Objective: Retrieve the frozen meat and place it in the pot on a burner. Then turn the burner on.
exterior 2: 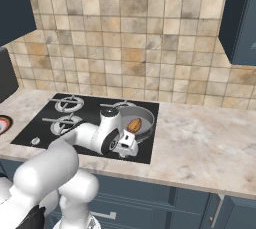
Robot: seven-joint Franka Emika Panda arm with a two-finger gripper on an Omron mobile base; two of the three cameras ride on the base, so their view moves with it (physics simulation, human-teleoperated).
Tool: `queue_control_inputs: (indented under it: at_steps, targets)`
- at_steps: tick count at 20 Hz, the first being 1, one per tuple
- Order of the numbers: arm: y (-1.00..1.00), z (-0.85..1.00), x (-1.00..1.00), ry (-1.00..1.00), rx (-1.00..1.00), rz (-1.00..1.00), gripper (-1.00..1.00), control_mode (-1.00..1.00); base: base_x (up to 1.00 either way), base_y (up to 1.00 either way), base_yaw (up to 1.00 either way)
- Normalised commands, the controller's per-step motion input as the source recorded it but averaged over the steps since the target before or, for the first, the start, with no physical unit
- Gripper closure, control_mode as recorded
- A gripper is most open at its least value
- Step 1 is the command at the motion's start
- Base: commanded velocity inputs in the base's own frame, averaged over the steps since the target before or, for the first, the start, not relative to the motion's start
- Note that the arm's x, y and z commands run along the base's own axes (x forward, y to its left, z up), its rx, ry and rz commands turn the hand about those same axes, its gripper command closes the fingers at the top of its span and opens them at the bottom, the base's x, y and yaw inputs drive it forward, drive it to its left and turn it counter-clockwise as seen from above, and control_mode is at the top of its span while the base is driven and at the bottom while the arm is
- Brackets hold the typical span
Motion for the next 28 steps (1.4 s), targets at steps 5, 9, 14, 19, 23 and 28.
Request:
queue_control_inputs:
  at_steps: [5, 9, 14, 19, 23, 28]
  targets:
    - [0.00, -0.29, 0.02, -0.01, -0.03, 0.00, -1.00, -1.00, 0.00, 0.00, 0.00]
    - [0.00, -0.25, 0.04, 0.00, -0.01, 0.00, -1.00, -1.00, 0.00, 0.00, 0.00]
    - [0.00, -0.16, 0.01, -0.02, 0.00, 0.00, -1.00, -1.00, 0.00, 0.00, 0.00]
    - [0.00, -0.02, 0.05, -0.07, 0.00, 0.00, -1.00, -1.00, 0.00, 0.00, 0.00]
    - [0.00, -0.04, 0.09, -0.02, 0.00, 0.00, -1.00, -1.00, 0.00, 0.00, 0.00]
    - [0.00, -0.19, 0.06, -0.03, 0.00, 0.00, -1.00, -1.00, 0.00, 0.00, 0.00]
